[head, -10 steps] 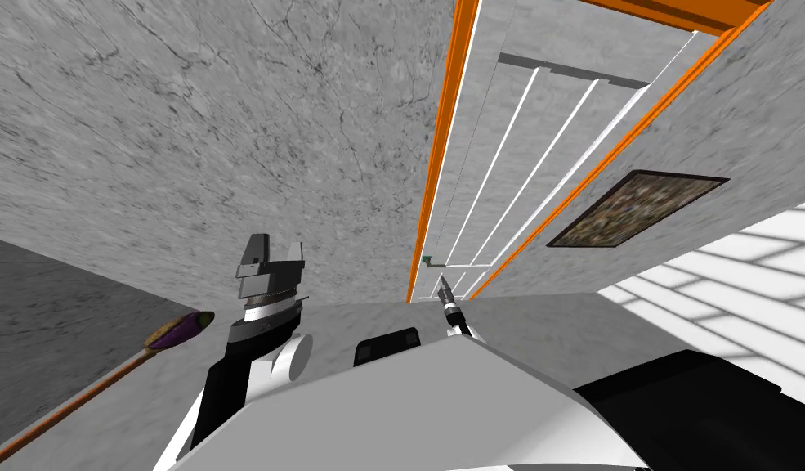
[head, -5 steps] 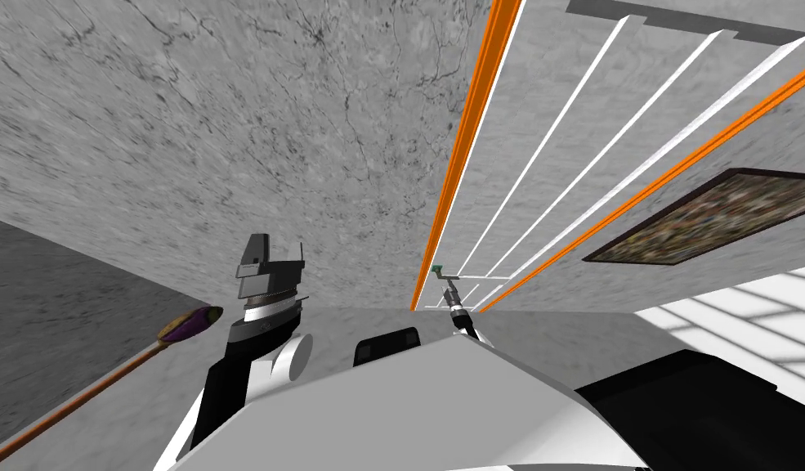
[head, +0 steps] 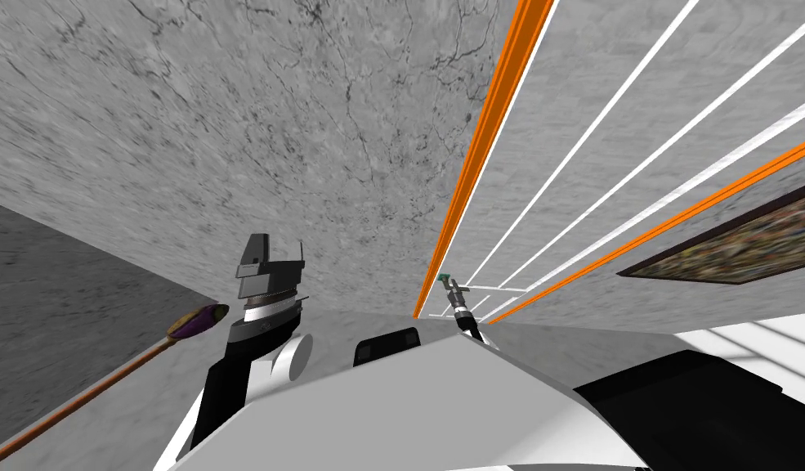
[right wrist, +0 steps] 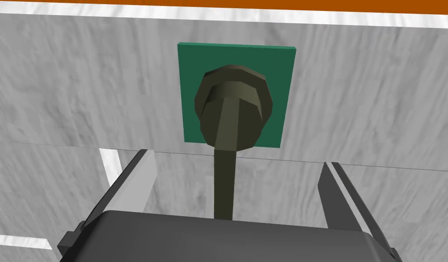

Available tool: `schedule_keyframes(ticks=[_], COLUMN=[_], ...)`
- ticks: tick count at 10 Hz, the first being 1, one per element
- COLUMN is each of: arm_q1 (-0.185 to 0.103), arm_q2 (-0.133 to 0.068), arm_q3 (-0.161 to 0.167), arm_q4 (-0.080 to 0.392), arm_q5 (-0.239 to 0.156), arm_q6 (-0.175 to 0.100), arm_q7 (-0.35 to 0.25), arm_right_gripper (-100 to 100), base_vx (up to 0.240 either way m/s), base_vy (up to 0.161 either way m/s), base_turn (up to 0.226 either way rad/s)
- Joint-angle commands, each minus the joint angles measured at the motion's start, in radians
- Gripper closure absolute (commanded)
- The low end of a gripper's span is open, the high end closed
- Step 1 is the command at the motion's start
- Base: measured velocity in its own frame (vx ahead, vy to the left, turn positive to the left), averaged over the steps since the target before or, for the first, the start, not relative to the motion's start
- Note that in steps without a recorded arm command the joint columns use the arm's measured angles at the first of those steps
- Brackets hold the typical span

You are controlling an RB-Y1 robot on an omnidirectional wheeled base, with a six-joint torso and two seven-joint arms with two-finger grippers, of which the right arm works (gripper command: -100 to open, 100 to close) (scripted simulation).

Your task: Pull the door open

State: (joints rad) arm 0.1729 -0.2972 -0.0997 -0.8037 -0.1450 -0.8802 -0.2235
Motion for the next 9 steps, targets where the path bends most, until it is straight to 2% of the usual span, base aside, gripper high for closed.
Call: schedule_keyframes(ticks=[1, 6, 7, 9], arm_q1=[0.0, 0.0, 0.014, 0.021], arm_q2=[0.0, 0.0, -0.012, -0.02], arm_q3=[0.001, 0.001, 0.013, 0.019], arm_q4=[0.001, 0.001, 0.003, 0.004], arm_q5=[0.0, 0.0, 0.006, 0.009], arm_q6=[0.0, 0.0, -0.015, -0.025], arm_q7=[0.001, 0.001, -0.015, -0.025], arm_right_gripper=[100, 100, 100, 100], base_vx=[-0.012, -0.015, -0.101, -0.172], base_vy=[0.004, 0.004, -0.027, -0.046], base_turn=[-0.02, -0.001, 0.153, 0.1])
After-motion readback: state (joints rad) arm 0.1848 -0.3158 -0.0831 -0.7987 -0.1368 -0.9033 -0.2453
